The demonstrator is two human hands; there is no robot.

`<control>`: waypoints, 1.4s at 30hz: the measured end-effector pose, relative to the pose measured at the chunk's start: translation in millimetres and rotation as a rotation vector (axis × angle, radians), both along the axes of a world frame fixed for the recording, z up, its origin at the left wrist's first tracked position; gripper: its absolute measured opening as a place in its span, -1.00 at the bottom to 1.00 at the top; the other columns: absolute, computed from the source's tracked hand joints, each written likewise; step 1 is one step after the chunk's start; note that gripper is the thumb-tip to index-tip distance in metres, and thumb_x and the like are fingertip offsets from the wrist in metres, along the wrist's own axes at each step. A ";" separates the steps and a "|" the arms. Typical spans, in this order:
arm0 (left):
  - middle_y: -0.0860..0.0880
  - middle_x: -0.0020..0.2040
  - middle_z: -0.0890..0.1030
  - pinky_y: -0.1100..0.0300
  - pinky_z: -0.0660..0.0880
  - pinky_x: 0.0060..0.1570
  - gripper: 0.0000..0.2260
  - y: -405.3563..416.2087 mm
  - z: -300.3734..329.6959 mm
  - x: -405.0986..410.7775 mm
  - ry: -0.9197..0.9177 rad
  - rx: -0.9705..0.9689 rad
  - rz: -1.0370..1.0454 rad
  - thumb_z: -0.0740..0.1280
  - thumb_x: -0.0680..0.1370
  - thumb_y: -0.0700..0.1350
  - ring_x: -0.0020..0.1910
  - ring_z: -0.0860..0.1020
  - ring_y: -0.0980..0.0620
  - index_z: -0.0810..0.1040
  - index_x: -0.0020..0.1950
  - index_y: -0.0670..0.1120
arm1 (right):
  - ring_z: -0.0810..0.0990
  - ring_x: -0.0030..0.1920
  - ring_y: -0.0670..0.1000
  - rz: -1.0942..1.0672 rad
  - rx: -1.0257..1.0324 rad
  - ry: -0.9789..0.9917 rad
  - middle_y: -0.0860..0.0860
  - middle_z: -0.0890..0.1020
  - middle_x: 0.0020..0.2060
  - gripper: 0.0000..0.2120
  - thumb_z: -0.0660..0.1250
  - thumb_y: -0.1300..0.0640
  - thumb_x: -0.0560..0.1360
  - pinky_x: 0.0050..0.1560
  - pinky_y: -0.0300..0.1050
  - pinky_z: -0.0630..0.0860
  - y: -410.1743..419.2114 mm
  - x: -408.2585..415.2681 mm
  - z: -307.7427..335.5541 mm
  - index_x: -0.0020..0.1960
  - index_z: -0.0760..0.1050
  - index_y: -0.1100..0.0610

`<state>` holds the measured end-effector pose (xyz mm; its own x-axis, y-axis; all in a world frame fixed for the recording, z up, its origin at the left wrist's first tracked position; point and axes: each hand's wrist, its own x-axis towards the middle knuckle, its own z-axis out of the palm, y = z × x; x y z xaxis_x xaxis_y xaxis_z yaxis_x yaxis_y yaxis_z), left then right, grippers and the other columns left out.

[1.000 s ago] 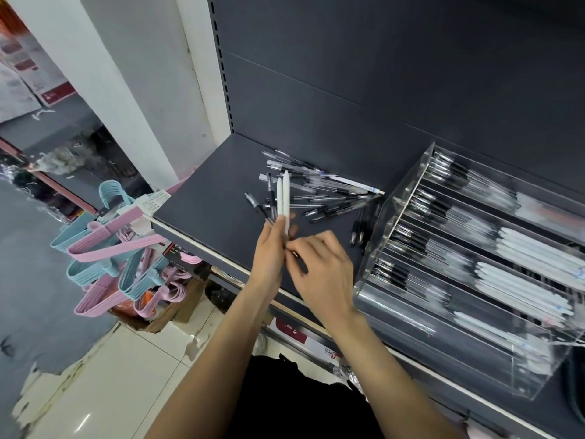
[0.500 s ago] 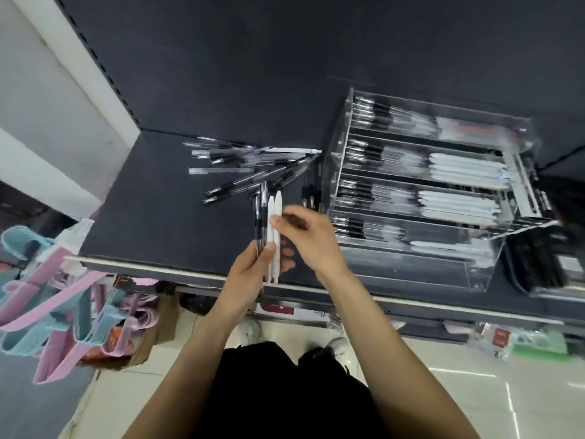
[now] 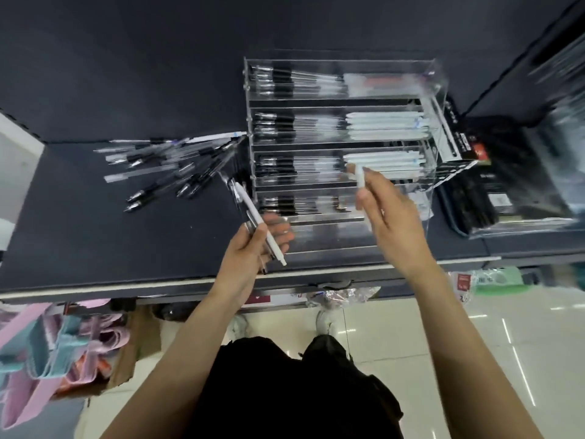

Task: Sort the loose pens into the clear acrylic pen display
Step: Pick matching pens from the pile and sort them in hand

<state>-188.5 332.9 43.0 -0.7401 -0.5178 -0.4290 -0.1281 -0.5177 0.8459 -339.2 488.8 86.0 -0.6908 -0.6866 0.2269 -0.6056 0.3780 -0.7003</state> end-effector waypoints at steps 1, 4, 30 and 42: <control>0.00 -0.07 0.69 0.16 0.60 -0.01 -0.77 7.9 -1.9 -6.4 0.003 0.023 0.036 0.06 0.67 -0.19 -0.02 0.66 0.00 0.50 0.15 -0.12 | 0.41 -0.24 -0.07 0.050 0.052 0.083 -0.01 0.47 -0.20 -0.67 0.08 0.08 0.65 -0.23 -0.23 0.35 11.2 -19.2 -5.6 0.40 0.36 0.00; -0.03 -0.04 0.68 0.17 0.59 -0.03 -0.78 39.0 -4.6 -24.1 0.021 0.092 0.130 0.07 0.67 -0.20 -0.02 0.65 0.00 0.49 0.19 -0.14 | 0.41 -0.17 0.02 0.192 0.169 0.270 0.03 0.43 -0.18 -0.63 0.10 0.10 0.61 -0.16 -0.04 0.46 31.7 -72.4 -32.0 0.40 0.37 0.02; -0.05 -0.24 0.48 0.11 0.61 -0.04 -0.78 117.9 13.5 -86.1 -0.015 0.116 0.451 0.13 0.65 -0.18 -0.24 0.53 0.07 0.58 0.03 -0.11 | 0.53 0.16 0.01 0.353 0.226 0.079 -0.01 0.60 0.13 -0.73 0.20 0.28 0.56 0.19 -0.09 0.45 44.8 -110.8 -50.9 0.17 0.58 0.10; -0.08 0.06 0.65 0.14 0.58 -0.02 -0.74 124.6 14.1 -98.9 0.256 0.242 0.278 0.14 0.62 -0.17 0.05 0.61 0.01 0.52 0.25 -0.10 | 0.57 -0.11 -0.24 0.362 0.018 -0.486 -0.17 0.61 -0.14 -0.77 0.42 0.23 0.45 -0.07 -0.43 0.45 31.4 -56.7 -5.5 0.06 0.51 0.03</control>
